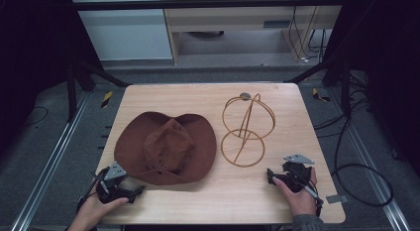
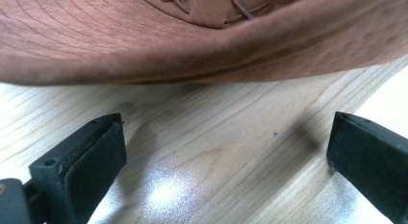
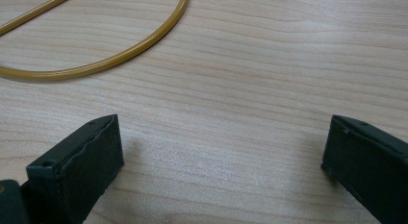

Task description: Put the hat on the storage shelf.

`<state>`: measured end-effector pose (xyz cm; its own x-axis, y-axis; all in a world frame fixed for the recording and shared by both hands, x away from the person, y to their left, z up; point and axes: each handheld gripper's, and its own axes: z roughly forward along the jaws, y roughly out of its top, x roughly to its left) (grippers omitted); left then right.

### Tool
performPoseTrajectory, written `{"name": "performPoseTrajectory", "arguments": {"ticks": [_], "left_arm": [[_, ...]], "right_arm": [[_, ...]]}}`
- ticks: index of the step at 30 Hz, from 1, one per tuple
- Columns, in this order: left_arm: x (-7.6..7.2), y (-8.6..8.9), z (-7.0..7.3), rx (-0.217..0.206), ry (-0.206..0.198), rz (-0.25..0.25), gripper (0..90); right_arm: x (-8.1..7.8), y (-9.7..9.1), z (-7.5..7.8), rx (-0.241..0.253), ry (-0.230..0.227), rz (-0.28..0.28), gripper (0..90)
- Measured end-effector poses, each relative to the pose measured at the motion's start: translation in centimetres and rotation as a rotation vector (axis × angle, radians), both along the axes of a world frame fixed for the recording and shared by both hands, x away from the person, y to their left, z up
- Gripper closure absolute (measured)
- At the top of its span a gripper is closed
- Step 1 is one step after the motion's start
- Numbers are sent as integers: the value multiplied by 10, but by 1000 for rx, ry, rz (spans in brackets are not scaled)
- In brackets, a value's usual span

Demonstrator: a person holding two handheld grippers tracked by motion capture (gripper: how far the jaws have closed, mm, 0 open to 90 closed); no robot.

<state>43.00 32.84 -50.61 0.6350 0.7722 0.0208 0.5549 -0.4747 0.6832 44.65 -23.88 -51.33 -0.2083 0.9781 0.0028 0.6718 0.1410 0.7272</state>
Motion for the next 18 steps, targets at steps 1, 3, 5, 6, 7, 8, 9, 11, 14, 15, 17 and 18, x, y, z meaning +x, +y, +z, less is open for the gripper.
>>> {"name": "performPoseTrajectory", "arguments": {"ticks": [1, 3, 5, 6, 7, 8, 9, 11, 14, 15, 17, 18], "left_arm": [[0, 0, 0, 0, 1, -1, 0], [0, 0, 0, 2, 4, -5, 0], [-1, 0, 1, 3, 9, -7, 0], [-1, 1, 2, 7, 13, -8, 9], [-1, 1, 2, 7, 13, -8, 21], [-2, 2, 4, -5, 14, -11, 39], [-2, 3, 6, -13, 5, -14, 38], [-4, 5, 9, -25, -13, -24, 35], [-7, 8, 13, -34, -41, -36, 43], [-7, 9, 15, -42, -44, -36, 53], [-9, 11, 17, -50, -52, -37, 69], [-10, 12, 18, -57, -51, -36, 74]], "right_arm": [[0, 0, 0, 0, 0, 0, 6], [0, 0, 0, 0, 0, 0, 6], [0, 0, 0, 0, 0, 0, 5], [0, 0, 0, 0, 0, 0, 5], [0, 0, 0, 0, 0, 0, 5], [0, 0, 0, 0, 0, 0, 6], [0, 0, 0, 0, 0, 0, 6], [0, 0, 0, 0, 0, 0, 6], [0, 0, 0, 0, 0, 0, 5], [0, 0, 0, 0, 0, 0, 6], [0, 0, 0, 0, 0, 0, 5], [0, 0, 0, 0, 0, 0, 5]]}}
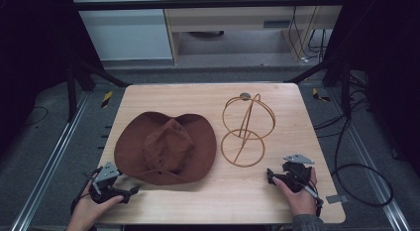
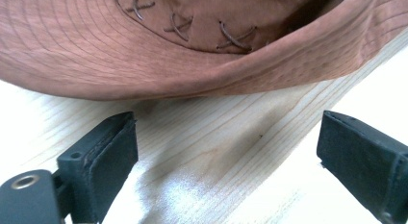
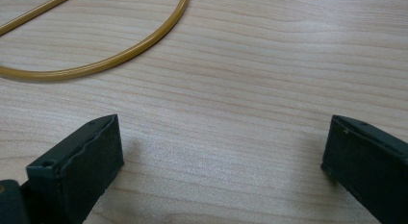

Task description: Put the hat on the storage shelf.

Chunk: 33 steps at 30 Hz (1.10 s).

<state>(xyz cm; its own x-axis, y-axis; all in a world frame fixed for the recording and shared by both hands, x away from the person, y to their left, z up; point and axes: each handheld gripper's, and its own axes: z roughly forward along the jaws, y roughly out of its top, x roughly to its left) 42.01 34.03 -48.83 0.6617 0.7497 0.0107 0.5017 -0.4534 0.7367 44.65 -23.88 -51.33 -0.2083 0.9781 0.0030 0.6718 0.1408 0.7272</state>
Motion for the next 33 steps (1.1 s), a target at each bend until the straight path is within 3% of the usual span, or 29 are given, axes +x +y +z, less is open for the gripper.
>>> {"name": "performPoseTrajectory", "arguments": {"ticks": [4, 12, 16, 23, 30, 33], "left_arm": [[-1, 2, 3, -12, -8, -4, 87], [-9, 11, 17, -101, -48, 7, 108], [-13, 14, 25, -112, -54, -9, 193], [-17, 19, 36, -146, -79, -19, 211], [-16, 17, 43, -148, -91, -11, 196], [-11, 13, 54, -130, -102, -19, 183]], "right_arm": [[0, 0, 0, 0, 0, 0, 6], [0, 0, 0, 0, 0, 0, 5], [0, 0, 0, 0, 0, 0, 5], [0, 0, 0, 0, 0, 0, 6], [0, 0, 0, 0, 0, 0, 5], [0, 0, 0, 0, 0, 0, 5]]}}
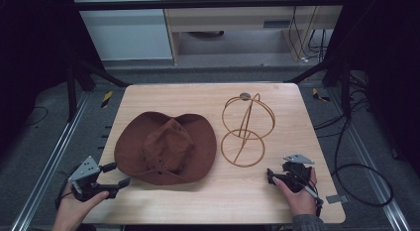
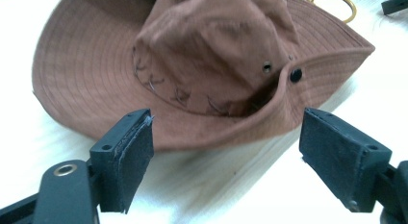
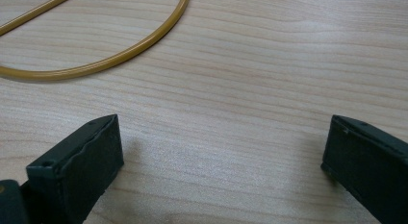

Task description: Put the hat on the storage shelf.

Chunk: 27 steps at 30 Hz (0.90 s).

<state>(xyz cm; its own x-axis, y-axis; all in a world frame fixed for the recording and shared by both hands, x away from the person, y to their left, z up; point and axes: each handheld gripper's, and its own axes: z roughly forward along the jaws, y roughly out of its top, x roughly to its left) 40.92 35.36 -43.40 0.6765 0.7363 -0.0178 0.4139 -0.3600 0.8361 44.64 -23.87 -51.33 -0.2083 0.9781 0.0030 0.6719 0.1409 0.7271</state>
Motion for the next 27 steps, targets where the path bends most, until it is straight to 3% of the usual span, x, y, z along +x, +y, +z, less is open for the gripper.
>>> {"name": "performPoseTrajectory", "arguments": {"ticks": [4, 8, 14, 17, 18, 21, 23, 27], "left_arm": [[10, -7, 11, 38, 6, -3, 155], [33, -26, 33, 101, 10, -23, 126], [65, -57, 57, 163, 28, -72, 102], [81, -72, 66, 200, 39, -89, 113], [81, -72, 66, 200, 39, -89, 115], [99, -89, 76, 221, 57, -107, 127], [108, -99, 79, 252, 70, -122, 129], [121, -114, 81, 271, 98, -124, 146]], "right_arm": [[0, 0, 0, 0, 0, 0, 5], [0, 0, 0, 0, 0, 0, 6], [0, 0, 0, 0, 0, 0, 5], [0, 0, 0, 0, 0, 0, 5], [0, 0, 0, 0, 0, 0, 5], [0, 0, 0, 0, 0, 0, 6], [0, 0, 0, 0, 0, 1, 5], [0, 0, 0, 0, 0, 0, 6]]}}
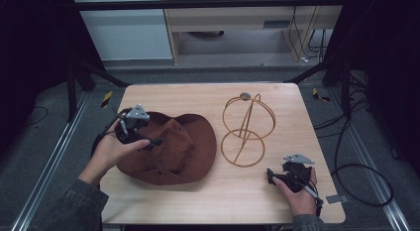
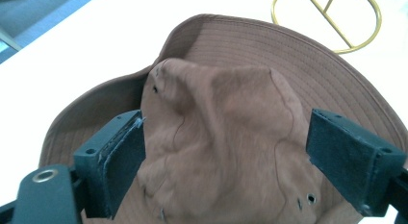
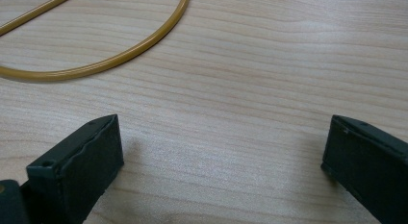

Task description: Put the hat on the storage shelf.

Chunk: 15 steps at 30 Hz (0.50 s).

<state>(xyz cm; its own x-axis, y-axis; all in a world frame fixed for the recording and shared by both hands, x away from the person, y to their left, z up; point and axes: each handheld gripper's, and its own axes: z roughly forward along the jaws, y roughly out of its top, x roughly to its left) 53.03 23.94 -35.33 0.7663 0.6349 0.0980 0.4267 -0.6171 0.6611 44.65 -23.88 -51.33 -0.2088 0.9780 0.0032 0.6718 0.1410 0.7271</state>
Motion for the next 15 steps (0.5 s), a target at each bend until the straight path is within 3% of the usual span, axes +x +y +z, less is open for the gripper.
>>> {"name": "performPoseTrajectory", "arguments": {"ticks": [2, 4, 5, 7, 9, 10, 15], "left_arm": [[3, -3, 0, 12, 6, 1, 164], [15, -10, -5, 31, 63, -7, 187], [15, -10, -5, 31, 63, -7, 194], [25, -16, -12, 54, 119, -17, 211], [27, -18, -15, 64, 130, -17, 222], [31, -23, -20, 78, 160, -23, 229], [34, -33, -31, 140, 176, -30, 269]], "right_arm": [[0, 0, 0, 0, 0, 0, 6], [0, 0, 0, 0, 0, 0, 6], [0, 0, 0, 0, 0, 0, 6], [0, 0, 0, 0, 0, 1, 5], [0, 0, 0, 0, 0, 2, 6], [0, 0, 0, 0, 0, 2, 6], [0, 0, 0, 0, 0, 2, 6]]}}
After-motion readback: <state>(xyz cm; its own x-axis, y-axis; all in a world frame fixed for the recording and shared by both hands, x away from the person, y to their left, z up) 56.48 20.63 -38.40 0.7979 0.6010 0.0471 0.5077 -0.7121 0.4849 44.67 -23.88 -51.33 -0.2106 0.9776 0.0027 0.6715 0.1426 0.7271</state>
